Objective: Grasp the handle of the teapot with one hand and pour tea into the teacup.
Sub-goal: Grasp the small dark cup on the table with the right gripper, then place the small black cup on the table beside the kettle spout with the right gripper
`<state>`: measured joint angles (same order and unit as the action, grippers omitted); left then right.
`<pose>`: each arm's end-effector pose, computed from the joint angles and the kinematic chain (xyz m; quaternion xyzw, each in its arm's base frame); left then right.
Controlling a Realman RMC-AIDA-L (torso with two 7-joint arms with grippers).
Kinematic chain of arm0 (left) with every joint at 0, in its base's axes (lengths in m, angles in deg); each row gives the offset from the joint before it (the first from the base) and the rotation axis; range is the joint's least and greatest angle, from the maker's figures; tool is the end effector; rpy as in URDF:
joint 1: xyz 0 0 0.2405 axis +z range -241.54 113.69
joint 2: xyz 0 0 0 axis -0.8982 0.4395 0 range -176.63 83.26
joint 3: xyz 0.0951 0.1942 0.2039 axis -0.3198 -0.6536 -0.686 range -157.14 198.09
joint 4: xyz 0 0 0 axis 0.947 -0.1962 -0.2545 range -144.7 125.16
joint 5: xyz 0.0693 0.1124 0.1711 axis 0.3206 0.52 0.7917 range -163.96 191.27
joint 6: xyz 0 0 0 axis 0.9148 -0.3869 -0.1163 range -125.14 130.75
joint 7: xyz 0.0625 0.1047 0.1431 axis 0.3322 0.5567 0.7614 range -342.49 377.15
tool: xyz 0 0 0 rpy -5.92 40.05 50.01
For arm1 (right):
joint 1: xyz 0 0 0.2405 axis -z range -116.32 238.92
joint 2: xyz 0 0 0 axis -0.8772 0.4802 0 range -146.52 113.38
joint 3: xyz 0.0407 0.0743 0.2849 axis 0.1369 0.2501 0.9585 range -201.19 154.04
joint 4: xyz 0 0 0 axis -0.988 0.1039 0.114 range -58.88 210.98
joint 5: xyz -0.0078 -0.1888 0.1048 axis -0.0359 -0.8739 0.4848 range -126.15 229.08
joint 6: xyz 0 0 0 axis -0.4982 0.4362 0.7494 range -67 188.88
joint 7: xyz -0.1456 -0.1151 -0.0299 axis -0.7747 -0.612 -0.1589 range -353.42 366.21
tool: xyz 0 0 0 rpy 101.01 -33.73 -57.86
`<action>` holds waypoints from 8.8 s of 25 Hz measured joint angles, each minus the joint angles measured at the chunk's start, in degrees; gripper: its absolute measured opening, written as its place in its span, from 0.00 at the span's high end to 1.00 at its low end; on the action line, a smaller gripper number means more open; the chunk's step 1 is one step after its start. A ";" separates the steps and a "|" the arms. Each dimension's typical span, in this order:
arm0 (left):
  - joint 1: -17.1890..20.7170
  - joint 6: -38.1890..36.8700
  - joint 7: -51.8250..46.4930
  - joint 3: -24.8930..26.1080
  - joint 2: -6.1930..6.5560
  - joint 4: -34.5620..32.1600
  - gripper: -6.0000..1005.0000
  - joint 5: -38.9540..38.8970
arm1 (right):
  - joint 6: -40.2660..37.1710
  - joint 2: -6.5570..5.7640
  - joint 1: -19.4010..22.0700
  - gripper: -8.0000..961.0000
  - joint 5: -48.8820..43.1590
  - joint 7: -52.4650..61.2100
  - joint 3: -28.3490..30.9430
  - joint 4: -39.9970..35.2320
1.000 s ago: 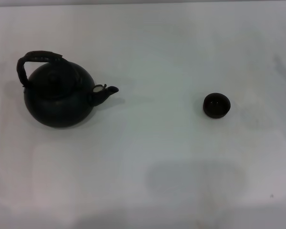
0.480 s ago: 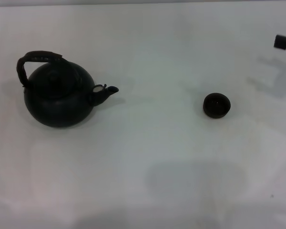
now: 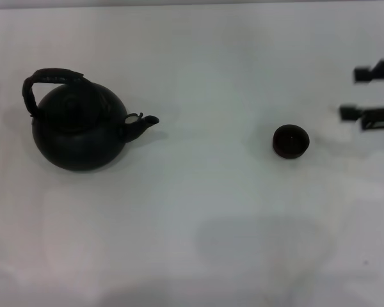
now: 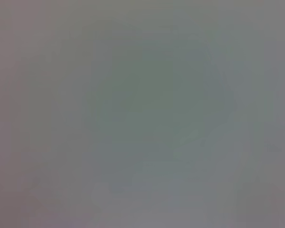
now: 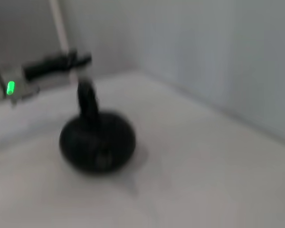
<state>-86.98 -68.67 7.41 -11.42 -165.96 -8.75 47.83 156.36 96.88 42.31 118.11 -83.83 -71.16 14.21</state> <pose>-0.4299 0.3571 0.0185 -0.5789 -0.2834 -0.2656 0.7169 0.3123 0.3392 0.0290 -0.9586 0.1855 0.1344 0.1693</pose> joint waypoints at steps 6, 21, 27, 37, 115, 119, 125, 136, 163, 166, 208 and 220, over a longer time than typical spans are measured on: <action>0.10 -0.05 -0.01 0.00 0.04 0.03 0.13 -0.03 | -9.59 1.70 -1.26 0.12 -6.74 -0.11 -9.07 -0.30; 0.56 0.33 0.12 0.00 0.01 0.10 0.13 -0.89 | -21.31 1.61 -1.77 0.11 -7.12 -0.01 -21.23 2.09; 0.40 0.45 0.15 0.00 0.00 0.08 0.13 -0.91 | -20.59 1.67 -2.04 0.11 -6.45 0.09 -21.32 5.02; 0.57 0.43 0.18 0.00 0.01 0.15 0.13 -0.91 | -21.64 1.77 -2.41 0.11 -3.40 -2.24 -21.93 8.50; -0.23 1.74 0.96 0.00 0.27 0.04 0.13 -0.88 | -30.10 1.36 -5.47 0.16 -5.84 -1.61 -26.23 14.38; -0.23 2.06 0.96 0.00 0.25 0.04 0.13 -0.88 | -30.23 1.42 -5.49 0.20 -5.85 -1.77 -26.31 14.38; -0.23 2.07 0.96 0.00 0.21 0.04 0.13 -0.88 | -30.20 1.31 -5.40 0.24 -5.89 -1.79 -25.72 14.33; -0.21 2.07 0.96 0.00 0.06 0.04 0.13 -0.88 | -18.50 1.63 -5.69 0.25 -2.35 0.62 -20.22 7.88; 0.30 1.33 0.56 -0.32 -0.17 0.64 0.13 -0.34 | -40.47 1.91 -10.78 0.21 7.88 6.85 -51.36 8.69; 0.30 1.34 0.59 -0.32 -0.17 0.66 0.13 -0.34 | -41.46 1.93 -11.17 0.20 7.64 6.86 -52.97 9.79; 0.20 0.98 3.17 -0.51 -0.09 0.56 0.13 3.35 | -42.06 1.92 -11.87 0.11 5.62 6.89 -51.35 13.03; 3.73 -2.80 3.82 -0.53 -0.17 0.65 0.13 5.66 | -35.15 1.53 -9.49 0.11 5.56 4.59 -38.76 9.75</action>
<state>-83.25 -71.48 11.23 -11.96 -166.12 -8.11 53.49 121.21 98.42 32.81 123.67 -79.24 -109.92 23.96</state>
